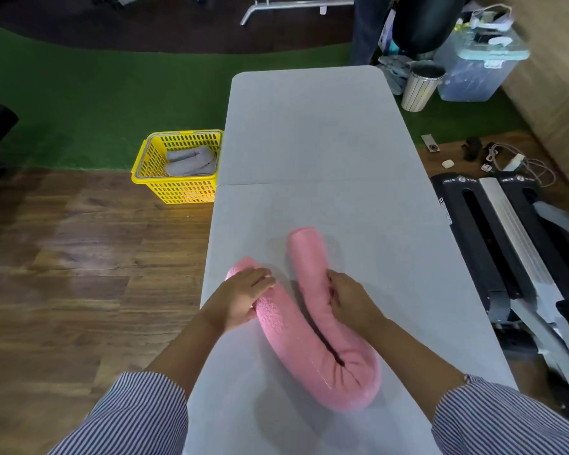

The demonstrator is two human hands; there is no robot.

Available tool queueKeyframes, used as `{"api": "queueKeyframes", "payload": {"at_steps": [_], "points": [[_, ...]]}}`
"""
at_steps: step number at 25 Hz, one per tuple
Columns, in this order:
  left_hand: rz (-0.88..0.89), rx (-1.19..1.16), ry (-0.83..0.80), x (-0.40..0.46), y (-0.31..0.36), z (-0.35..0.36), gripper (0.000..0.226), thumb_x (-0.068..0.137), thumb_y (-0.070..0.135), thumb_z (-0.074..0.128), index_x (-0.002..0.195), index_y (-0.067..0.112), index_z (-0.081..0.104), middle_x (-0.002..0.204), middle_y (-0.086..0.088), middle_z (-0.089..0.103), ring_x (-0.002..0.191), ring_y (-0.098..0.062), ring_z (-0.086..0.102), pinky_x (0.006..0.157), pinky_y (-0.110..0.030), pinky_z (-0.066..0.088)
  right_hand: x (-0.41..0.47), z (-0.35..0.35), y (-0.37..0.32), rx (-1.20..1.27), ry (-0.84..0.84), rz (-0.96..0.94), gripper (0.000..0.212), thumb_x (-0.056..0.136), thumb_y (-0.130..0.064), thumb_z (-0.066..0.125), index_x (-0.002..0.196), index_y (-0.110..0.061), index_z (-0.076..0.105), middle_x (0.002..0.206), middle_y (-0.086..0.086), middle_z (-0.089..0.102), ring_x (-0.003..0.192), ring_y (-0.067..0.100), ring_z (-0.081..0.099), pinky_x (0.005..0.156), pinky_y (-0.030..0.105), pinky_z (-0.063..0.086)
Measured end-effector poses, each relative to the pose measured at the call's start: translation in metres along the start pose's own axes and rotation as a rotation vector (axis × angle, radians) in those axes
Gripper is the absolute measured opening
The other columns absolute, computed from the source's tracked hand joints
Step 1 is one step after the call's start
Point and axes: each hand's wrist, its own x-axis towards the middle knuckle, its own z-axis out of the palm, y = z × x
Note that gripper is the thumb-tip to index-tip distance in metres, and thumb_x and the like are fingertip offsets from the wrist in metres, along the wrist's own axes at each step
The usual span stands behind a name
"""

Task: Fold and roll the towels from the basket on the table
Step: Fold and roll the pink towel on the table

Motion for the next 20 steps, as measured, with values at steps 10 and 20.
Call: {"api": "queueKeyframes", "payload": {"at_steps": [10,20], "points": [[0.014,0.437,-0.440,0.040,0.004,-0.005,0.104,0.051,0.054,0.072,0.142,0.026,0.030,0.138,0.004,0.042,0.134,-0.019,0.035,0.116,-0.049,0.003,-0.005,-0.015,-0.035,0.280,-0.236,0.002,0.028,0.099,-0.029,0.037,0.112,-0.033,0.061,0.104,-0.014,0.065,0.094,0.004,0.057,0.086,0.014,0.041],[-0.309,0.418,-0.530,0.028,0.071,0.010,0.130,0.050,0.064,0.077,0.142,0.013,0.000,0.145,-0.014,0.016,0.134,-0.035,0.022,0.114,-0.055,0.010,-0.034,-0.049,-0.010,-0.724,-0.485,0.197,0.147,0.040,-0.071,0.076,0.136,-0.041,-0.031,0.155,0.007,-0.009,0.140,0.043,-0.008,0.092,0.081,0.000]]}}
